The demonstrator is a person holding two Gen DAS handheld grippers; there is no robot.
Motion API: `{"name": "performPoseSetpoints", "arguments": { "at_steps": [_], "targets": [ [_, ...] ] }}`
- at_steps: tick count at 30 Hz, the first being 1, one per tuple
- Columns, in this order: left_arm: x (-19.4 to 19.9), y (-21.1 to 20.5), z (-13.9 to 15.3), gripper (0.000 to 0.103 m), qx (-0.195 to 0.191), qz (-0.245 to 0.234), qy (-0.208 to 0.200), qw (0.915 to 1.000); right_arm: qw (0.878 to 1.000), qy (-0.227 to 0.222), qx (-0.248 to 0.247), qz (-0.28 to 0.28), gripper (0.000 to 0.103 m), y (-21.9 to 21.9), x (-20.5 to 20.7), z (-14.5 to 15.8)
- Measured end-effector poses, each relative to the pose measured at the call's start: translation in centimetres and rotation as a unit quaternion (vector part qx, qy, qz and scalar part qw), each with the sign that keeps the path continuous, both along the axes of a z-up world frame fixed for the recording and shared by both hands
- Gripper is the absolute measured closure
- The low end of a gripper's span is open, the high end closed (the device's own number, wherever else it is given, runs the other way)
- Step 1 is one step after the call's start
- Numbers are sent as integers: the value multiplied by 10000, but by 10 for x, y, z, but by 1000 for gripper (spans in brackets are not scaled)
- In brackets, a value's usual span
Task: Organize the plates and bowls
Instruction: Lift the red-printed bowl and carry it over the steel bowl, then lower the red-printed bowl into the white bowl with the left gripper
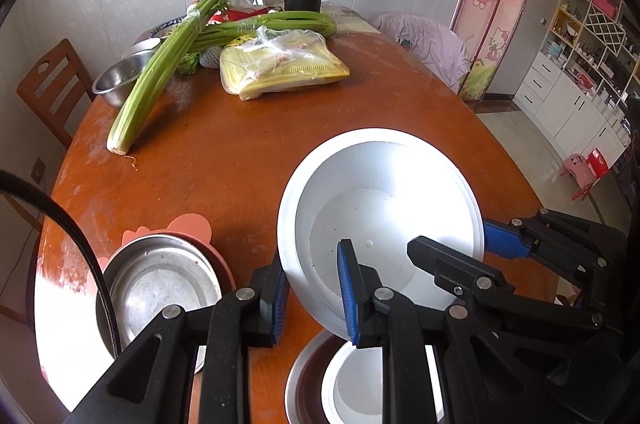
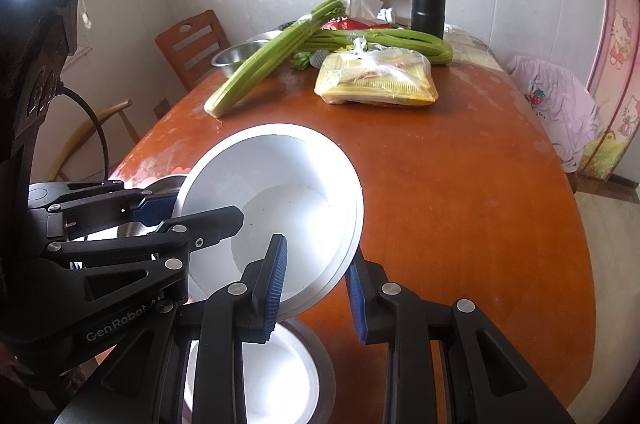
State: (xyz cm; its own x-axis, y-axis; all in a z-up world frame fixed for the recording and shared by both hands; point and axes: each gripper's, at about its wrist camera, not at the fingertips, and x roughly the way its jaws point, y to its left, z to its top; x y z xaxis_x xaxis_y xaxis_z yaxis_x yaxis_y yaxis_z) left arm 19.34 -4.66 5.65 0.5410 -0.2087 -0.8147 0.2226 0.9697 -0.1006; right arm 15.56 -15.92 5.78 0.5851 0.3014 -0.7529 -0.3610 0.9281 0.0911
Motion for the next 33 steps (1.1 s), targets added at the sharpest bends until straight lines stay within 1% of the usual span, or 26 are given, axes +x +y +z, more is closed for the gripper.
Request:
{"name": "performPoseSetpoints", "arguments": {
  "at_steps": [16, 33],
  "targets": [
    [-39, -3, 10, 81, -32, 51, -201, 9998, 9997, -221, -64, 94, 72, -2, -36, 13],
    [-66, -5, 7, 81, -32, 0, -263, 9996, 9997, -223, -50, 122, 72, -3, -59, 6]
  ]
}}
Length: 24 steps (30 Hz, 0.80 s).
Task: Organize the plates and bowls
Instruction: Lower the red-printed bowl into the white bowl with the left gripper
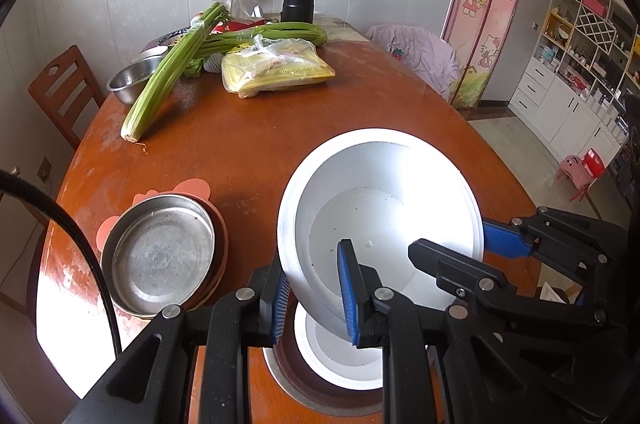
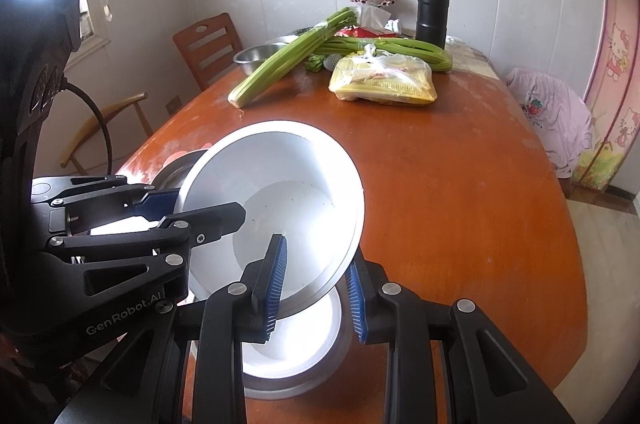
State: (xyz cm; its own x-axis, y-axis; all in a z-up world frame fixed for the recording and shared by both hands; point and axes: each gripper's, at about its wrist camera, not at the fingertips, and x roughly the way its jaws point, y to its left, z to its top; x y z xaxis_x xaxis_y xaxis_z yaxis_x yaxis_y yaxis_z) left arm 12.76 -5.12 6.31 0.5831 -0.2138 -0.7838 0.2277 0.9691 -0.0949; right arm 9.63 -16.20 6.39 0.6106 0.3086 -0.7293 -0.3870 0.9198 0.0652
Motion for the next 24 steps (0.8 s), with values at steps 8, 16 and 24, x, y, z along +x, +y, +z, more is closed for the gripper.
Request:
{"name": "performPoseSetpoints", "arguments": {
  "at_steps": [8, 16, 24],
  "targets": [
    [-8, -3, -6, 81, 2, -28, 41, 10000, 10000, 13, -8, -3, 72, -3, -6, -4],
    [-13, -4, -14, 81, -10, -24, 110, 9999, 10000, 65, -52, 20, 72, -3, -11, -11],
    [-14, -3, -26, 81, -55, -3, 260, 9996, 9997, 204, -81, 68, 72, -1, -9, -22]
  ]
}}
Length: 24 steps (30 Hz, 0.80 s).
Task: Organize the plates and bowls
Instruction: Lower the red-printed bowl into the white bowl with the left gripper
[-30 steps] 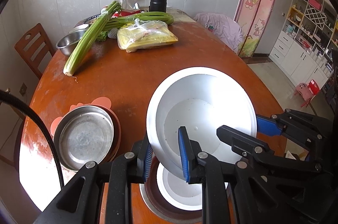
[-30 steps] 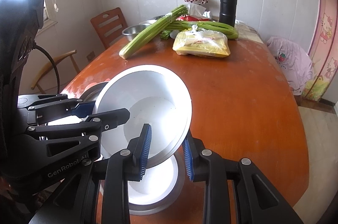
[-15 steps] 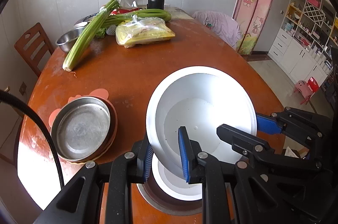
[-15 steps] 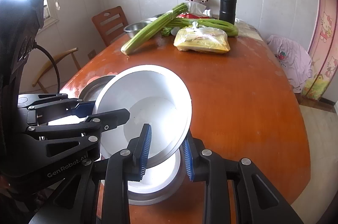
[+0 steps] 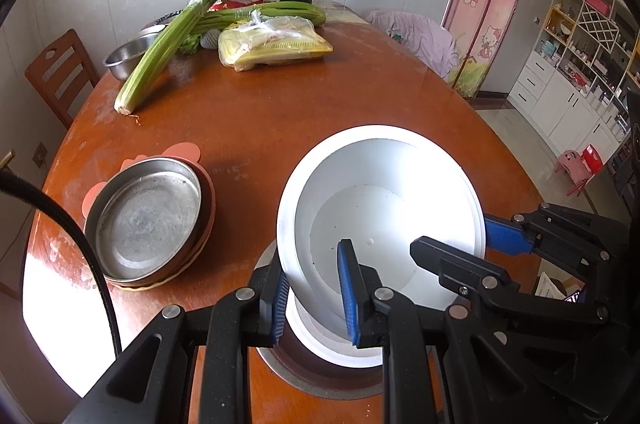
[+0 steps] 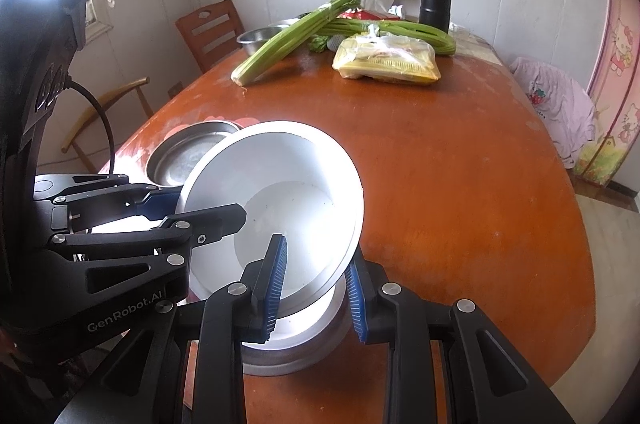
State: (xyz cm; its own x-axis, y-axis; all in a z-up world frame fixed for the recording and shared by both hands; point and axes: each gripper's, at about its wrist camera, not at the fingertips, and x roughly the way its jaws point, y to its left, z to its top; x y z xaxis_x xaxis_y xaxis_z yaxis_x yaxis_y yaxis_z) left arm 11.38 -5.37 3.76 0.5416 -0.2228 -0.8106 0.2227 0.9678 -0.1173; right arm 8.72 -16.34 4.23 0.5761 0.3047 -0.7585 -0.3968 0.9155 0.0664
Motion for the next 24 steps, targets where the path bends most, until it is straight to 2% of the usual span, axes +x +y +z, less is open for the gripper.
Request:
{"name": "performPoseSetpoints", "arguments": {
  "at_steps": [24],
  "targets": [
    [-8, -5, -29, 81, 165, -47, 365, 9992, 9991, 384, -152, 120, 72, 5, -5, -29]
  ]
}}
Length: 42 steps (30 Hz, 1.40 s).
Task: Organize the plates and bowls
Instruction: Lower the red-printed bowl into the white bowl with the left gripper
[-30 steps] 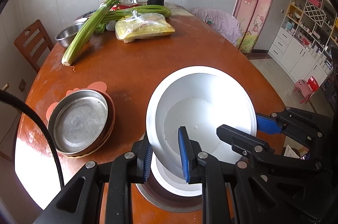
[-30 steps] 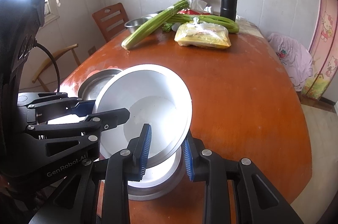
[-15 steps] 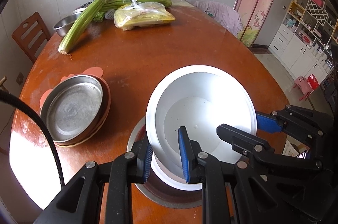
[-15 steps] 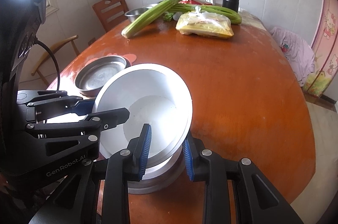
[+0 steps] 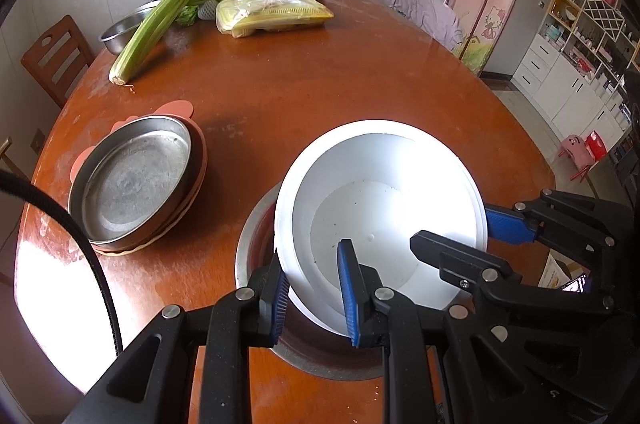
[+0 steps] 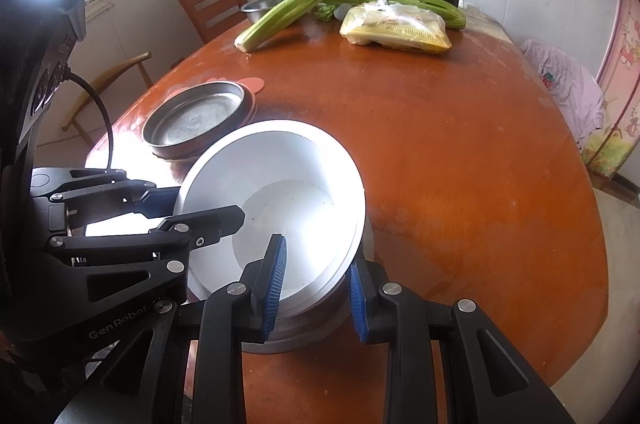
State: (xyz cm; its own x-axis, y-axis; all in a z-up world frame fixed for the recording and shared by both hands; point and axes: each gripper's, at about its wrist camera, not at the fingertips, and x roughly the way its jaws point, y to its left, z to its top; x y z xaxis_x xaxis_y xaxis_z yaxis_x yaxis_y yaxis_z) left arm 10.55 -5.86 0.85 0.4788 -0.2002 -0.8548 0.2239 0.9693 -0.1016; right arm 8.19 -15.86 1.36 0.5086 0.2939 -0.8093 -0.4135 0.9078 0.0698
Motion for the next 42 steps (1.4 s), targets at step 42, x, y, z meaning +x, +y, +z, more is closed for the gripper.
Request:
{"name": "performPoseSetpoints", "arguments": {
  "at_steps": [42],
  "targets": [
    [0, 5, -1, 79, 4, 19, -42, 10000, 9997, -14, -227, 53, 71, 11, 1, -4]
  ]
}}
